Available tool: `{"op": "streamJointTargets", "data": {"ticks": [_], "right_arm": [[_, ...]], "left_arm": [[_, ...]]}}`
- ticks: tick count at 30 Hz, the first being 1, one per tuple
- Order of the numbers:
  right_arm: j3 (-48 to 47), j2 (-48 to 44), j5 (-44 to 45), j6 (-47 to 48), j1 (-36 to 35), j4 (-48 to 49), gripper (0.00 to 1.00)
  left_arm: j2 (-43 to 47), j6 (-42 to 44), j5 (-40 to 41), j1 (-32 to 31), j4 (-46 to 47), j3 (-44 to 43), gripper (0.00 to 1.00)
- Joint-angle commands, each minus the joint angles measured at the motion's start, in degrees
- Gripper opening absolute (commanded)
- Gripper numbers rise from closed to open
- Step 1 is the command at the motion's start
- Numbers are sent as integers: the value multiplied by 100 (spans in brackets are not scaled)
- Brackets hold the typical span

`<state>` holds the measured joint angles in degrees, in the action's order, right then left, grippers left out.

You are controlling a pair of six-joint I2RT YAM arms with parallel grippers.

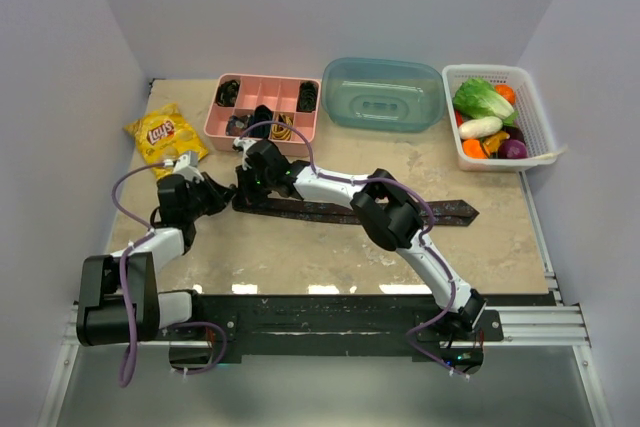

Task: Roll the ties
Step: Roll the tie at the center of the board.

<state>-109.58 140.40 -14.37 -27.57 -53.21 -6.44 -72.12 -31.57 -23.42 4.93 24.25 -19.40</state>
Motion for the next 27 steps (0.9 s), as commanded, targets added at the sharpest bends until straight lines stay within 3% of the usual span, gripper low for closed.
{"op": "streamJointTargets", "data": {"ticks": [1, 9, 27], "right_arm": [[-116, -179, -127, 6, -40, -296, 0], [-46, -925, 276, 340, -31, -780, 0], [797, -1700, 786, 534, 373, -991, 0]], "left_arm": [[180, 291, 232, -141, -253, -424, 0], [435, 591, 882, -247, -1044, -670, 0], [14, 644, 1490, -1231, -1054, -847, 0]]}}
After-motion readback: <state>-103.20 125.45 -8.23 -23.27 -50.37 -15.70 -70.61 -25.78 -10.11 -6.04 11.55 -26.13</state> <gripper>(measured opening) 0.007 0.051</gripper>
